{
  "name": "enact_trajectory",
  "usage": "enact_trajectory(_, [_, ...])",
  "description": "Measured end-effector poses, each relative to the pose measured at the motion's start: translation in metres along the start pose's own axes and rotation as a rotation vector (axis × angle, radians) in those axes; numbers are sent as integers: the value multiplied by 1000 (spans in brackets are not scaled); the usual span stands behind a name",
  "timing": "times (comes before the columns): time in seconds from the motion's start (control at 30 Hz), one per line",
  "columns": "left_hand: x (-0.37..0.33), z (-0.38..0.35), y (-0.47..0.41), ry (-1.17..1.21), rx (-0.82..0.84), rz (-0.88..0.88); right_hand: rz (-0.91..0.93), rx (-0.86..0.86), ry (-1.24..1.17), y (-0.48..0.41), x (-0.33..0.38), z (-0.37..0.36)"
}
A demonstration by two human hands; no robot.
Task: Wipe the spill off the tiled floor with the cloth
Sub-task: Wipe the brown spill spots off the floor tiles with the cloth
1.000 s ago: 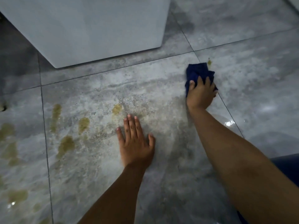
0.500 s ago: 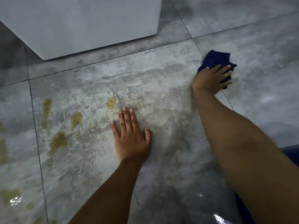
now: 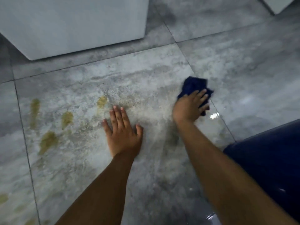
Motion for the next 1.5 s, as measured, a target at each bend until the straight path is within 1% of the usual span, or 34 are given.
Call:
enact_trajectory(0.03, [0, -7, 6, -38, 18, -18, 118, 37, 4, 25, 19, -9])
enact_trajectory(0.1, [2, -13, 12, -42, 45, 10, 389, 224, 19, 56, 54, -39])
enact_trajectory(0.13, [9, -11, 7, -68, 27, 20, 504, 267, 7, 62, 75, -50])
enact_trajectory(0.17, [17, -6, -2, -72, 13, 50, 575, 284, 7, 51, 90, -53])
enact_trajectory(0.2, [20, -2, -11, -62, 9, 73, 575, 297, 7, 29, 93, -50])
enact_trajectory(0.23, [18, 2, -19, -46, 3, 72, 511, 293, 13, 6, 81, -45])
enact_trajectory(0.3, [9, 5, -36, -40, -6, 77, 292, 246, -13, -17, 32, -36])
enact_trajectory(0.37, [9, 1, -53, -41, 19, 62, 142, 178, -7, 17, -7, -32])
enact_trajectory(0.4, [12, -2, -52, -27, 40, 43, 118, 154, -15, 51, -16, -32])
enact_trajectory(0.43, [13, -6, -49, 4, 50, 15, 131, 172, -9, 88, -17, -33])
enact_trajectory(0.47, [16, -10, -42, 56, 54, 1, 192, 196, 24, 123, -13, -38])
enact_trajectory(0.53, [34, -8, -7, 127, 48, 21, 386, 265, 118, 177, 3, -37])
enact_trajectory(0.57, [42, -2, 13, 130, 31, 16, 488, 270, 169, 179, 13, -32])
enact_trajectory(0.63, [55, 13, 49, 78, 10, -57, 609, 311, 229, 145, 23, -25])
enact_trajectory(0.67, [64, 18, 61, 34, 18, -98, 610, 311, 270, 120, 22, -21])
enact_trajectory(0.7, [76, 21, 66, -1, 24, -115, 553, 293, 288, 92, 15, -18])
enact_trajectory(0.77, [94, 27, 65, -20, 28, -88, 287, 290, 243, 43, -18, -6])
enact_trajectory(0.83, [96, 37, 55, -45, -31, -56, 32, 217, 114, 25, -42, 10])
enact_trajectory(0.87, [97, 41, 48, -63, -58, -42, -39, 173, 46, 30, -43, 12])
enact_trajectory(0.9, [102, 43, 41, -75, -68, -29, -70, 143, -11, 45, -37, 10])
enact_trajectory(0.97, [120, 41, 38, -86, -70, -24, -40, 135, -37, 99, -15, -5])
enact_trajectory(1.03, [131, 33, 53, -83, -56, -35, 92, 192, 23, 155, 4, -18])
enact_trajectory(1.07, [131, 29, 61, -82, -50, -37, 201, 232, 38, 169, 16, -23])
enact_trajectory(1.13, [119, 27, 67, -56, -38, -35, 430, 277, 52, 148, 36, -24])
enact_trajectory(1.17, [111, 27, 66, -37, -44, -44, 468, 260, 54, 124, 37, -20])
enact_trajectory(1.2, [102, 27, 62, -22, -46, -59, 433, 232, 75, 97, 27, -14])
enact_trajectory(1.27, [89, 26, 58, -15, -38, -78, 179, 183, 95, 56, -25, 3])
enact_trajectory(1.3, [86, 25, 58, -19, -39, -81, 41, 155, 75, 52, -52, 10])
enact_trajectory(1.33, [86, 22, 58, -21, -38, -77, -47, 140, 53, 59, -69, 14])
enact_trajectory(1.37, [89, 20, 58, -21, -33, -72, -87, 136, 37, 74, -75, 13])
enact_trajectory(1.43, [98, 17, 60, -29, -18, -66, -100, 184, -3, 123, -68, 2])
enact_trajectory(1.47, [104, 16, 63, -37, -11, -63, -42, 216, -8, 152, -54, -3])
enact_trajectory(1.5, [109, 16, 67, -44, -8, -59, 78, 229, 3, 178, -30, -7])
Point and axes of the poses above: each hand's wrist, its own y-axis away from the middle knuckle, its own z-axis out of the back of the hand, x = y × z, the point moved 10 cm from there along -y, towards the middle knuckle, and after that the axes turned 9 degrees about z, right-handed, at the moved point
